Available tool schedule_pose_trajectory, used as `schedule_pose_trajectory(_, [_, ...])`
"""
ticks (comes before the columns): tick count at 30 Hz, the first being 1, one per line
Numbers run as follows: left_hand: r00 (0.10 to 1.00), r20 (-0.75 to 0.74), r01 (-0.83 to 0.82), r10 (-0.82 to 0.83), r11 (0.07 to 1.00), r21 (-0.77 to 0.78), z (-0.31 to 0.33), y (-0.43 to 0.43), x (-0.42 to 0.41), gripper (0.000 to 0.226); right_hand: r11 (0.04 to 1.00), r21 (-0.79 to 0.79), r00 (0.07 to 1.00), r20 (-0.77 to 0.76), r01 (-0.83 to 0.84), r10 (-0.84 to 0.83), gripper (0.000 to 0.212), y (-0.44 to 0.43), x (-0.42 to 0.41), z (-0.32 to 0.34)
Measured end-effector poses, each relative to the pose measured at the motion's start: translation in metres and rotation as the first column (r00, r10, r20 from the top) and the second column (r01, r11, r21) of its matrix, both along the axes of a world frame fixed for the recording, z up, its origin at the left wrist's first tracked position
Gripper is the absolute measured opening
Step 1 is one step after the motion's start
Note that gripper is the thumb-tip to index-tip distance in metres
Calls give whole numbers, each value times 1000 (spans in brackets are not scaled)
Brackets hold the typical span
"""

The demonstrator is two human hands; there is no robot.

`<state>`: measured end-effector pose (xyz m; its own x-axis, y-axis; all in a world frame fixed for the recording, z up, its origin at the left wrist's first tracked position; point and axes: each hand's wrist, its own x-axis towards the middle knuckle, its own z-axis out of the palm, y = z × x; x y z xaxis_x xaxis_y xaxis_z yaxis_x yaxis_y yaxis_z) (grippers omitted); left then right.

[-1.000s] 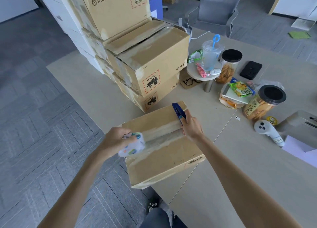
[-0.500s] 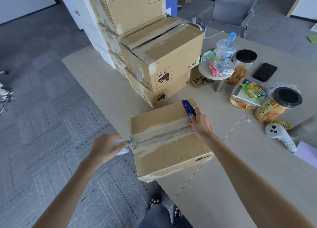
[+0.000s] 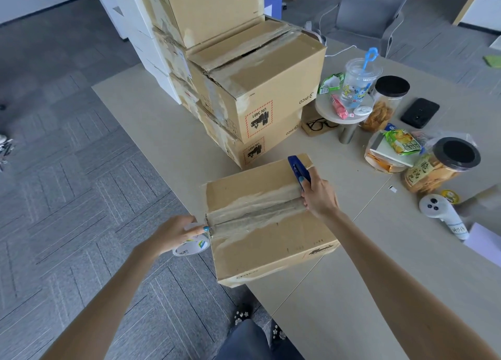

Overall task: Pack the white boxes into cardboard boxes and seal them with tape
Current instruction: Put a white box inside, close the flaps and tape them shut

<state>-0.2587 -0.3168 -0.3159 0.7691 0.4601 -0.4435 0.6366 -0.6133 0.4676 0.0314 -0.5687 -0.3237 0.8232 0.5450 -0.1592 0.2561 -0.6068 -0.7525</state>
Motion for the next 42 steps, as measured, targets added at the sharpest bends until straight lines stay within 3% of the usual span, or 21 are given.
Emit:
schedule_pose_trajectory(4, [1000, -13, 8, -10, 992, -129, -4, 8, 0, 82, 996, -68, 997, 59, -52, 56, 13, 1, -9, 20])
schedule_pose_trajectory(8, [999, -17, 26, -29, 983, -184, 2, 1, 5, 67, 986, -104, 987, 81, -132, 141, 6, 3, -18, 28])
schedule_pose_trajectory(13, [998, -43, 43, -48, 994, -103, 9, -18, 15, 54, 979, 64, 973, -110, -196, 202, 10, 23, -49, 40])
schedule_pose_trajectory(18, [989, -17, 145, -146, 987, -76, -3, -42, 42, 89, 968, 148, 933, -271, -203, 237, 9, 36, -69, 45])
schedule_pose_trajectory(27, [991, 95, 83, -90, 993, 78, -7, -75, 91, 42, 978, 102, 943, -265, -180, 201, 9, 35, -67, 33])
schedule_pose_trajectory(29, [990, 128, 63, -62, 998, -7, -7, -74, 93, 46, 981, 60, 948, -251, -187, 196, 11, 36, -67, 33])
schedule_pose_trajectory(33, [976, 198, 1, 94, 903, -431, -12, -56, 84, 64, 973, -34, 966, -131, -230, 223, 12, 38, -71, 34])
schedule_pose_trajectory(35, [979, 174, -8, 104, 878, -479, -13, -48, 77, 64, 968, -51, 968, -73, -244, 240, 13, 39, -72, 32])
schedule_pose_trajectory(38, [989, 127, -26, 70, 946, -322, -12, -47, 76, 46, 965, -73, 968, -25, -251, 249, 12, 39, -72, 29])
schedule_pose_trajectory(42, [989, 96, -98, 108, 990, -103, -5, -53, 78, 56, 966, -93, 970, 10, -240, 242, 14, 39, -71, 27])
